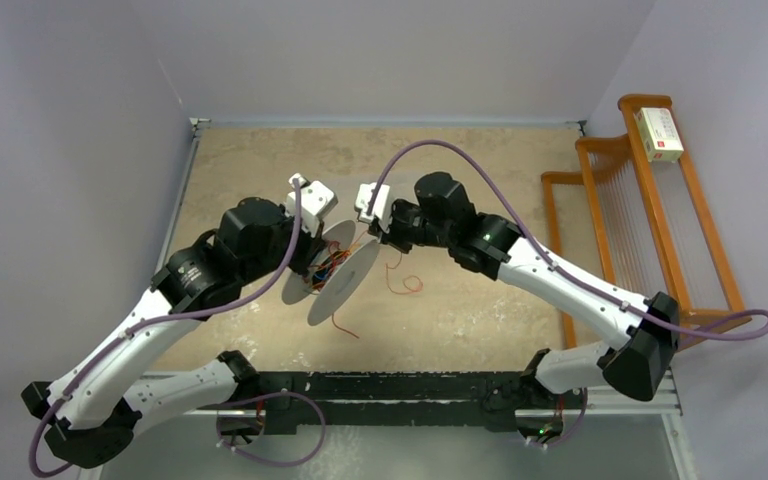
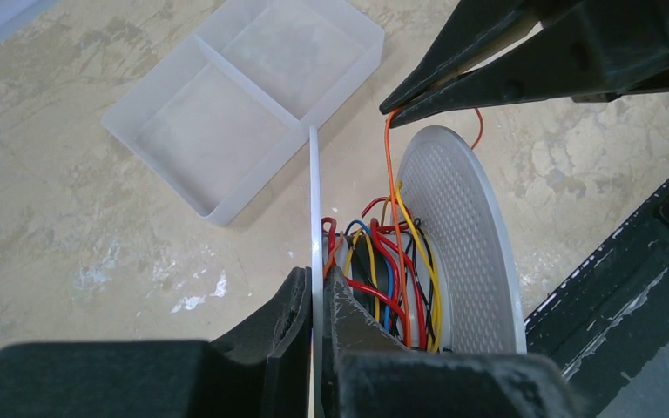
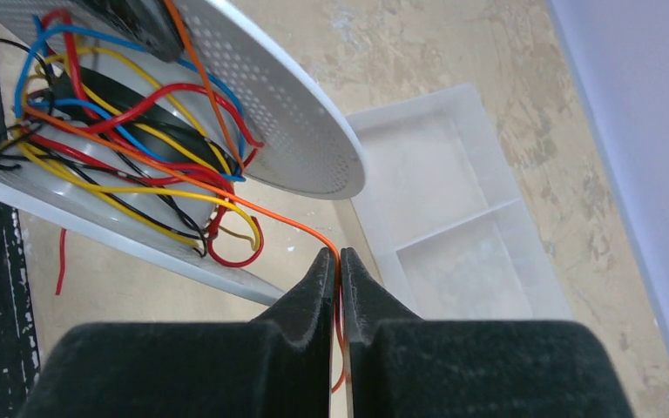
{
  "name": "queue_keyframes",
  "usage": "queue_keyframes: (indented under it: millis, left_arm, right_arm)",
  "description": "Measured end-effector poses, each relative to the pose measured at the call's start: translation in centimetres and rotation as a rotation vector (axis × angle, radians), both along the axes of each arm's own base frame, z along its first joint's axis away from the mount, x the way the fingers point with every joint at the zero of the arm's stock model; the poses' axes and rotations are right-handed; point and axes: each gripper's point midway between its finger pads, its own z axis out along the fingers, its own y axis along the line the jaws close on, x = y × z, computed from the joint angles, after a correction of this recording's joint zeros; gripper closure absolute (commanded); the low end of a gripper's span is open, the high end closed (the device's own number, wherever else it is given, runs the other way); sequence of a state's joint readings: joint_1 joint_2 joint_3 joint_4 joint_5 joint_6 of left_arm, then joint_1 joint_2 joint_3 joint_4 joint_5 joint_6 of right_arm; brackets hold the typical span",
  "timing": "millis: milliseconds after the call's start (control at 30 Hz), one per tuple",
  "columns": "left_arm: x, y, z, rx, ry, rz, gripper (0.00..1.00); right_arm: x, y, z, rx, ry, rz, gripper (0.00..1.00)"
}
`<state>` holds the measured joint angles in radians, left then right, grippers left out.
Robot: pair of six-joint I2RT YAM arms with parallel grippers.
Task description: Wrap the cables
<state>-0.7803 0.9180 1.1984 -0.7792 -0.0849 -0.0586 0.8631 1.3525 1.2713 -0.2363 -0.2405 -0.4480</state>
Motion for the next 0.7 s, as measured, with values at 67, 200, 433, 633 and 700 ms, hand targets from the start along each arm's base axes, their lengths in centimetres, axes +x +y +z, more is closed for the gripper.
queue_keyframes:
  millis: [67, 200, 433, 633, 700]
  left_arm:
    - [-0.2, -0.2, 0.2, -0.011, 0.000, -0.014, 1.00]
    - [-0.7, -0.7, 0.8, -0.040, -0.003, -0.049, 1.00]
    - [-1.8, -1.1, 3.2, -0.104, -0.033, -0.106, 1.00]
    - [-2.6, -1.3, 3.8, -0.120, -0.023, -0.142, 1.00]
    - [-2.8, -1.4, 4.0, -0.124, -0.020, -0.154, 1.00]
  right_arm:
    - [0.0, -0.2, -0.6, 0.000, 0.005, -0.011, 0.95]
    - [0.0, -0.8, -1.0, 0.035, 0.008, -0.030, 0.99]
    - [-0.8, -1.3, -0.2, 0.149, -0.001, -0.021, 1.00]
    - [-1.7, -1.4, -0.5, 0.240, 0.000, 0.001, 1.00]
    - [-2.1, -1.4, -0.6, 0.267, 0.004, 0.010, 1.00]
